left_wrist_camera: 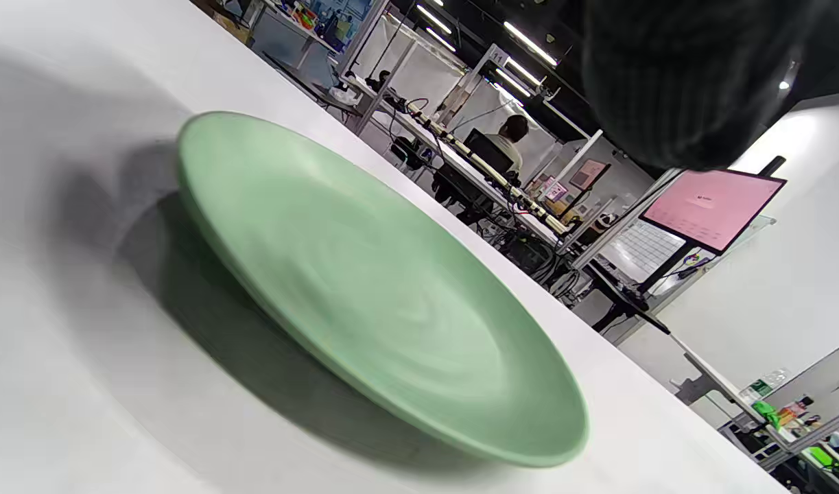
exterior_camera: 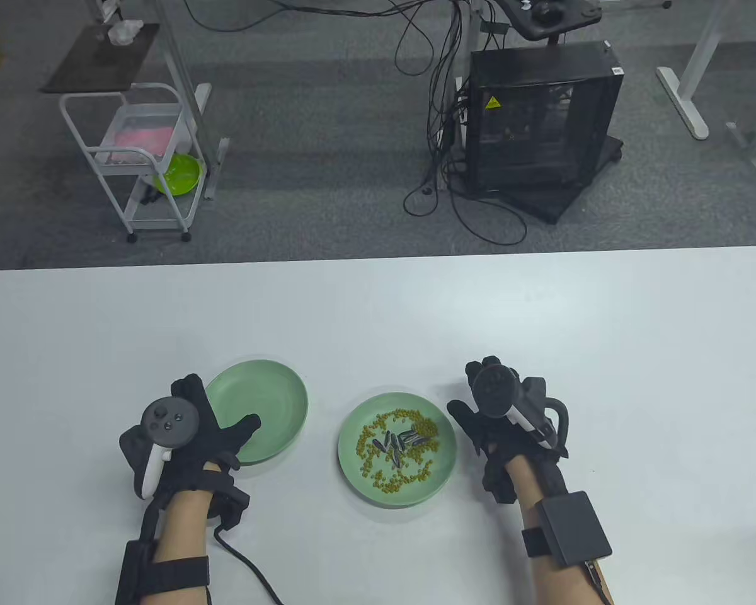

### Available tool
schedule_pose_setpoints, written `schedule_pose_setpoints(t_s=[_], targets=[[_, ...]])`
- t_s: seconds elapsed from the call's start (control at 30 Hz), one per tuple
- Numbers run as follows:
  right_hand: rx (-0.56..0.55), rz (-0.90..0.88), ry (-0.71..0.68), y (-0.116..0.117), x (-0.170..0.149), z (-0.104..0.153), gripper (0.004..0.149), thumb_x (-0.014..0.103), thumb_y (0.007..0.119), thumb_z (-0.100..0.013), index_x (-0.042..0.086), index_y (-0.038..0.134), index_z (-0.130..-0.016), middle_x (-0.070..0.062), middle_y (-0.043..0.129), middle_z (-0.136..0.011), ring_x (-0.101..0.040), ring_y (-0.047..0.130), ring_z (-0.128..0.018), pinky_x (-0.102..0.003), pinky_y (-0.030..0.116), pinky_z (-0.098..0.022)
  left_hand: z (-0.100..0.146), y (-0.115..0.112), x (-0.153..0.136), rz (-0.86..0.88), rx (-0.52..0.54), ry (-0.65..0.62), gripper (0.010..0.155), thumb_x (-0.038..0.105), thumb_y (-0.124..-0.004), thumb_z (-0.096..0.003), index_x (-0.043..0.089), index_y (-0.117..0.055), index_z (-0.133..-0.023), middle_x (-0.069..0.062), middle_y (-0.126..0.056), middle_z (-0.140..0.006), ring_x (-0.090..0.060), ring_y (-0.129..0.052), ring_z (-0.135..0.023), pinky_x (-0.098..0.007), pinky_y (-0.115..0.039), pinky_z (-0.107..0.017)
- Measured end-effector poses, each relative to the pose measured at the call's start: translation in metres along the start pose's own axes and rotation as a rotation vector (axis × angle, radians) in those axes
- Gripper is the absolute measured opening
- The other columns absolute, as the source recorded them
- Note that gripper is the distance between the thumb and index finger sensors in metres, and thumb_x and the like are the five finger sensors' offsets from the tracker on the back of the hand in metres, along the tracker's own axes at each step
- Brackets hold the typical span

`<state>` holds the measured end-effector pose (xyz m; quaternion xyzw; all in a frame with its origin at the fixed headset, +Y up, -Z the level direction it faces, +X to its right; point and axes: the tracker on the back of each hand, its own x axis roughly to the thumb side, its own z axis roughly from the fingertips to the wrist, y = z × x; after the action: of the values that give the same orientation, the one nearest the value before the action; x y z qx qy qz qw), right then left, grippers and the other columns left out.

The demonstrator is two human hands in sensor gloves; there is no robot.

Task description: Pick sunflower seeds with hand pinch into plate

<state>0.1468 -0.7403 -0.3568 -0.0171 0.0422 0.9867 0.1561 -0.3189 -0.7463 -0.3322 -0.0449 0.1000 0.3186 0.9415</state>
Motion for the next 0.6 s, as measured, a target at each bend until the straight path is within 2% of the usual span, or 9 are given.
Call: schedule_pose_setpoints(t_s=[0.1,0.37,0.43,0.5,0.6], targets=[[0.006,-0.013,-0.001,0.0,0.0,0.0,0.079,0.065,0.055,-0.037,0.029,0.04,-0.105,-0.005,0.038,-0.116,-0.039,0.056,-0.107,-0.067,0.043,-0.071,0.0,0.001,-0.001,0.009,0.022,0.005,0.118,0.064,-0.088,-0.0353,0.02,-0.008,-0.11,-0.014,-0.011,-0.117,-0.043,-0.031,-0.111,-0.071,-0.034,-0.075],[0.011,-0.004,0.002,0.004,0.0,-0.002,0.079,0.065,0.055,-0.037,0.029,0.039,-0.105,-0.005,0.037,-0.116,-0.039,0.055,-0.107,-0.067,0.043,-0.071,-0.001,-0.002,-0.002,0.0,-0.008,0.022,0.116,0.068,-0.083,-0.0364,0.02,-0.007,-0.11,-0.015,-0.01,-0.117,-0.044,-0.03,-0.11,-0.071,-0.035,-0.074],[0.01,-0.001,-0.002,0.004,0.0,-0.002,0.079,0.065,0.055,-0.037,0.029,0.039,-0.105,-0.005,0.037,-0.116,-0.039,0.055,-0.107,-0.067,0.043,-0.071,-0.004,-0.002,0.0,0.056,-0.015,-0.024,0.118,0.071,-0.082,-0.0365,0.019,-0.006,-0.11,-0.016,-0.01,-0.116,-0.044,-0.031,-0.11,-0.071,-0.038,-0.074],[0.003,-0.028,-0.008,0.003,-0.001,-0.001,0.079,0.065,0.055,-0.037,0.029,0.04,-0.105,-0.005,0.038,-0.116,-0.039,0.055,-0.107,-0.067,0.043,-0.071,-0.008,-0.003,0.003,0.089,0.018,-0.007,0.118,0.07,-0.084,-0.0358,0.019,-0.008,-0.11,-0.016,-0.012,-0.117,-0.044,-0.032,-0.11,-0.071,-0.039,-0.074],[-0.006,-0.026,-0.002,0.0,-0.001,-0.002,0.079,0.065,0.055,-0.037,0.029,0.04,-0.105,-0.005,0.038,-0.116,-0.039,0.055,-0.107,-0.067,0.043,-0.071,-0.021,-0.01,0.005,-0.069,-0.038,0.108,0.125,0.075,-0.08,-0.0334,0.018,0.003,-0.106,-0.017,-0.004,-0.115,-0.047,-0.023,-0.11,-0.072,-0.037,-0.075]])
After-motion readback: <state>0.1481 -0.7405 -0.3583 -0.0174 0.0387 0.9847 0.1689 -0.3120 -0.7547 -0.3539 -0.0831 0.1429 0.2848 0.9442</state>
